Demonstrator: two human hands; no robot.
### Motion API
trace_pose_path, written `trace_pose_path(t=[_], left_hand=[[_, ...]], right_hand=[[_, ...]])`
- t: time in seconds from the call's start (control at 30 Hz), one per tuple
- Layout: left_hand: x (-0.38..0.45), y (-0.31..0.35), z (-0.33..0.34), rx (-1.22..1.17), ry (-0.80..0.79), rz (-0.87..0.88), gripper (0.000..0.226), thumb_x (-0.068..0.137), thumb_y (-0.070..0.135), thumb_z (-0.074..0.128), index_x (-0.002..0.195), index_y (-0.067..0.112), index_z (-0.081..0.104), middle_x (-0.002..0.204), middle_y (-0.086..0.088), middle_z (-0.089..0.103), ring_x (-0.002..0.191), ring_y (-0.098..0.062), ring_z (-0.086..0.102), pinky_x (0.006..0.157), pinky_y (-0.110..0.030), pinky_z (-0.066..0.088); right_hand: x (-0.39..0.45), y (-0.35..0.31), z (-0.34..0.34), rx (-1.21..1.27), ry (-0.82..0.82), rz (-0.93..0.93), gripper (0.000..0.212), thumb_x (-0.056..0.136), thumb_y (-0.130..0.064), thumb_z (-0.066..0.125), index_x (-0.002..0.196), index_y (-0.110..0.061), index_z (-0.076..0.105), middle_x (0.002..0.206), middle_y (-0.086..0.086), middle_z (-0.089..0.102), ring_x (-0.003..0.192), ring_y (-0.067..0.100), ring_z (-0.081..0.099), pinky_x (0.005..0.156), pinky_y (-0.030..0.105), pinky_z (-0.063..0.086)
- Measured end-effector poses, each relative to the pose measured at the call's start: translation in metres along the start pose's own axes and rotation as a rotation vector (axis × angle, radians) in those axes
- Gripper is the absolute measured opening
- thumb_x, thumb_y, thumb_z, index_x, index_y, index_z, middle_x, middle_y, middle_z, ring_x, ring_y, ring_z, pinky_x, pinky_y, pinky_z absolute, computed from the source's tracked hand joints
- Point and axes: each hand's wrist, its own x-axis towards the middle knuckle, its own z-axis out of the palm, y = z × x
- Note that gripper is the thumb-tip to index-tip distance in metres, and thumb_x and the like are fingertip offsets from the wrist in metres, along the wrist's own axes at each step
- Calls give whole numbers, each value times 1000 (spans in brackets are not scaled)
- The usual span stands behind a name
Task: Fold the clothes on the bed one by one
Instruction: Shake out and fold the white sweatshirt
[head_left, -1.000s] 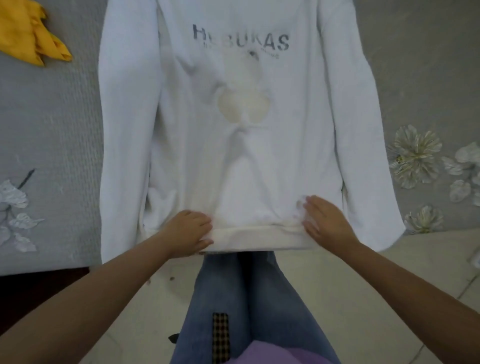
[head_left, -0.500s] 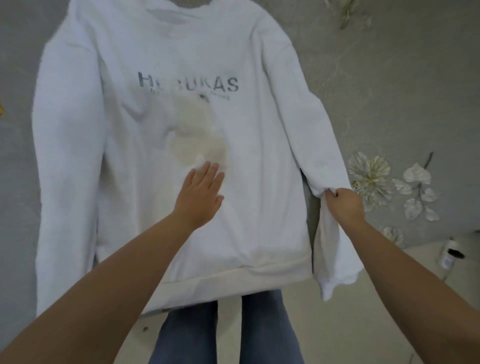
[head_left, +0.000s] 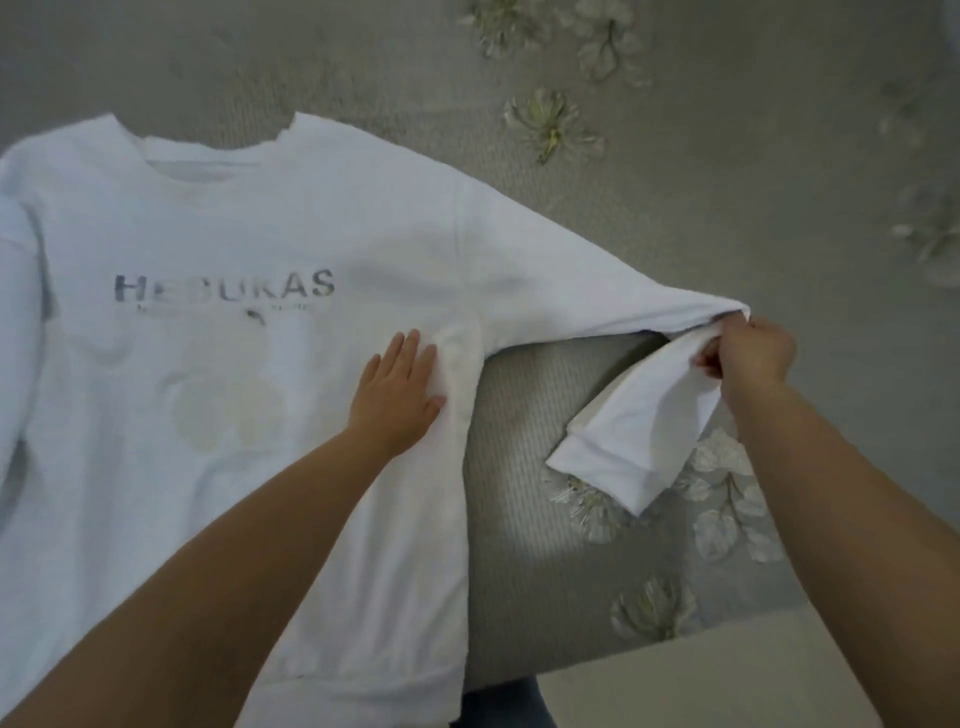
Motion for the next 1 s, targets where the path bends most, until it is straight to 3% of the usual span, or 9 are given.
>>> trace_pose_path(t=[0.1, 0.17, 0.23, 0.37, 0.5, 0.6, 0.77, 0.9, 1.0], left_hand=[[17, 14, 7, 86, -97, -15, 70, 94, 46, 37, 148, 17, 2, 156, -8, -10, 143, -23, -7, 115, -40, 6], [20, 18, 14, 159, -162, -6, 72, 94, 48, 35, 148, 18, -2, 155, -7, -14, 143, -25, -10, 115, -41, 5], [22, 17, 13, 171, -162, -3, 73, 93, 47, 38, 148, 19, -2, 155, -7, -14, 143, -25, -9, 115, -40, 7], [25, 3, 2, 115, -200, 75, 67, 95, 39, 41, 148, 19, 5, 156, -6, -10, 144, -21, -5, 116, -36, 9], [6, -24, -12, -34, -3, 33, 55, 96, 30, 42, 145, 13, 23, 155, -6, 15, 141, -19, 18, 112, -31, 16], [-34, -72, -25, -166, 167, -132, 47, 93, 20, 49, 137, 5, 40, 147, -12, 34, 135, -27, 33, 109, -36, 24], [-128, -184, -36, -291, 203, -396, 42, 89, 6, 55, 128, -9, 46, 139, -26, 40, 131, -37, 37, 110, -41, 22], [-180, -253, -31, -343, 127, -503, 40, 91, 5, 50, 129, -9, 45, 137, -26, 42, 129, -37, 38, 109, -39, 22], [-188, -276, -24, -380, 114, -490, 43, 93, 7, 48, 133, -7, 41, 139, -24, 40, 131, -35, 36, 109, -36, 22]], right_hand=[[33, -12, -9, -121, -28, -76, 39, 96, -20, 39, 60, -7, 48, 55, 12, 51, 29, 5, 52, 52, 32, 52], [37, 0, -8, -322, -68, -140, 32, 95, -17, 39, 71, -2, 55, 78, 21, 59, 71, 23, 68, 75, 42, 49], [33, 16, -4, -343, -94, -138, 29, 94, -16, 40, 97, 6, 58, 102, 28, 59, 97, 38, 59, 82, 42, 45], [12, 26, 1, -30, -73, -76, 20, 93, -16, 42, 103, -1, 52, 95, 13, 50, 97, 31, 52, 86, 44, 45], [-37, -13, 7, 88, 75, -349, 29, 97, -13, 35, 121, 0, 47, 91, -4, 54, 93, 20, 50, 75, 17, 36], [-104, -54, 42, 77, -7, -696, 40, 95, -8, 38, 133, 5, 39, 132, 14, 50, 118, 21, 47, 83, 9, 32], [-259, -66, 136, -392, -231, -1496, 20, 73, -9, 52, 82, -2, 69, 119, 19, 62, 107, 39, 60, 83, 65, 41], [-311, -13, 172, -843, -513, -1470, 32, 45, 2, 80, 74, -8, 70, 117, 19, 63, 107, 39, 60, 78, 69, 42], [-299, 23, 175, -1096, -670, -1269, 33, 78, -7, 61, 111, -6, 61, 146, 18, 33, 137, 36, 26, 108, 59, 18]])
